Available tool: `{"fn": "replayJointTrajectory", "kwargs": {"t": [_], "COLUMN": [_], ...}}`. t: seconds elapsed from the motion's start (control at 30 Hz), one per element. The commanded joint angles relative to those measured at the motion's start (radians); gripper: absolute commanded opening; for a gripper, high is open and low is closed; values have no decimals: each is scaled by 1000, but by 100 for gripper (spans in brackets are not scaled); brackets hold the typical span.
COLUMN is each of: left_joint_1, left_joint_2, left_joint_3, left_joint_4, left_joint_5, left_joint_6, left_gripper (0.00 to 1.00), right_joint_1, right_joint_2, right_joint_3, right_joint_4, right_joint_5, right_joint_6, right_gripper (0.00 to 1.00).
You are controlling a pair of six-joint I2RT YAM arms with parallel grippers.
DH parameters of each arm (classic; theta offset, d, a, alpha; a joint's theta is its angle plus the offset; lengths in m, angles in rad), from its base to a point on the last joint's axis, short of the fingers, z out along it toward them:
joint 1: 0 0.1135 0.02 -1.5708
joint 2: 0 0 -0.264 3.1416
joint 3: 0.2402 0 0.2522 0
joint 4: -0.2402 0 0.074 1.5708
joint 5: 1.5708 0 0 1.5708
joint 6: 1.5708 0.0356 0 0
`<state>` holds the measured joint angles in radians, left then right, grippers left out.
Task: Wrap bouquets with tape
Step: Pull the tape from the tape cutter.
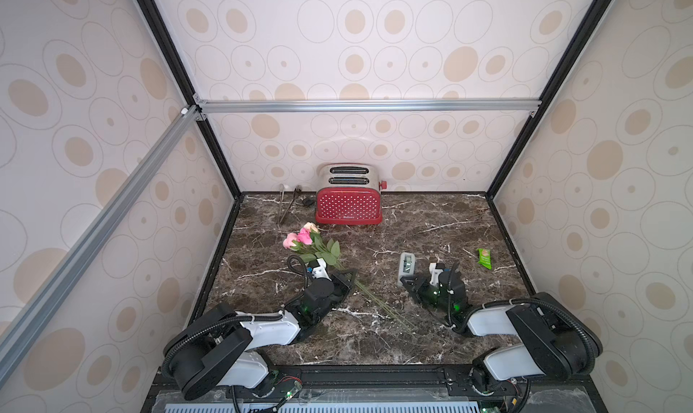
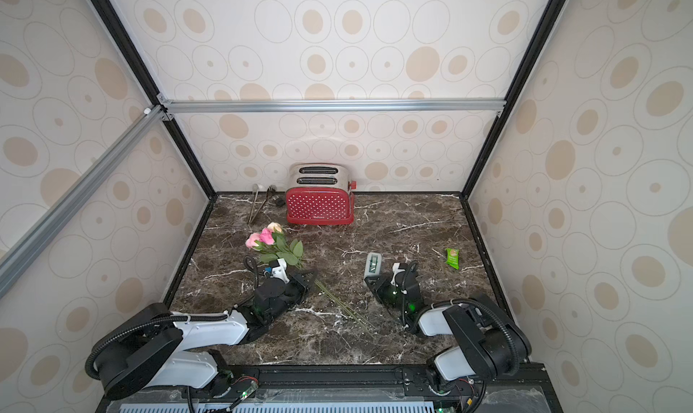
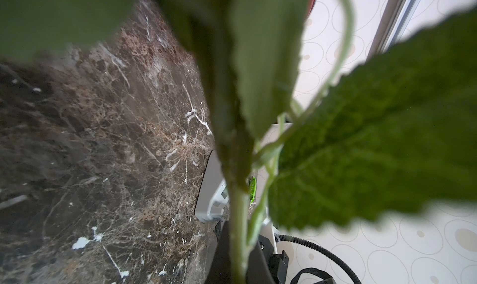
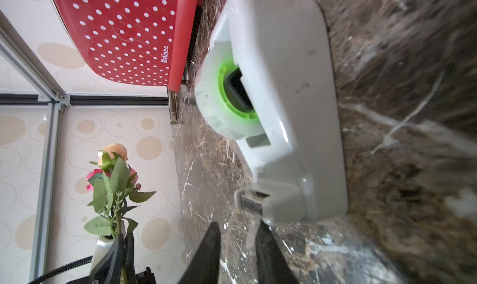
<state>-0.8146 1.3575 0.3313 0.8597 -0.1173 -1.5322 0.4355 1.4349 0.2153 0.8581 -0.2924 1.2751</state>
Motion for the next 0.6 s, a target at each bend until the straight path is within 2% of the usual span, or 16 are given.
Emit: {"fn": "replayJointTrajectory", "kwargs": {"t": [0.0,0.13,0.2,0.23,0.57], "left_joint_1": [-9,-9,-9,-9,-29], "left_joint_2": [-5,-6,-6,-6,50], "left_joint_3": [20,22,22,20,44], "left_joint_4": [24,24,21,21,26], "left_joint_5": [-8,-8,-8,-9,-39], "left_joint_6": [15,16,16,16,-15], "left_gripper": [0,0,0,0,0], "right_joint_1": [-7,-7,-7,-7,-11], "right_joint_2": [-13,-9,-10,-13,-94], "right_joint_3": [-7,-11,-14,-14,24], "right_joint_4": [-16,-9,-11,-14,-125], "right_joint_5": [6,7,9,9,-15], "right_joint_6": [9,11,12,13,-4], "right_gripper": [25,19,11,0,0]}}
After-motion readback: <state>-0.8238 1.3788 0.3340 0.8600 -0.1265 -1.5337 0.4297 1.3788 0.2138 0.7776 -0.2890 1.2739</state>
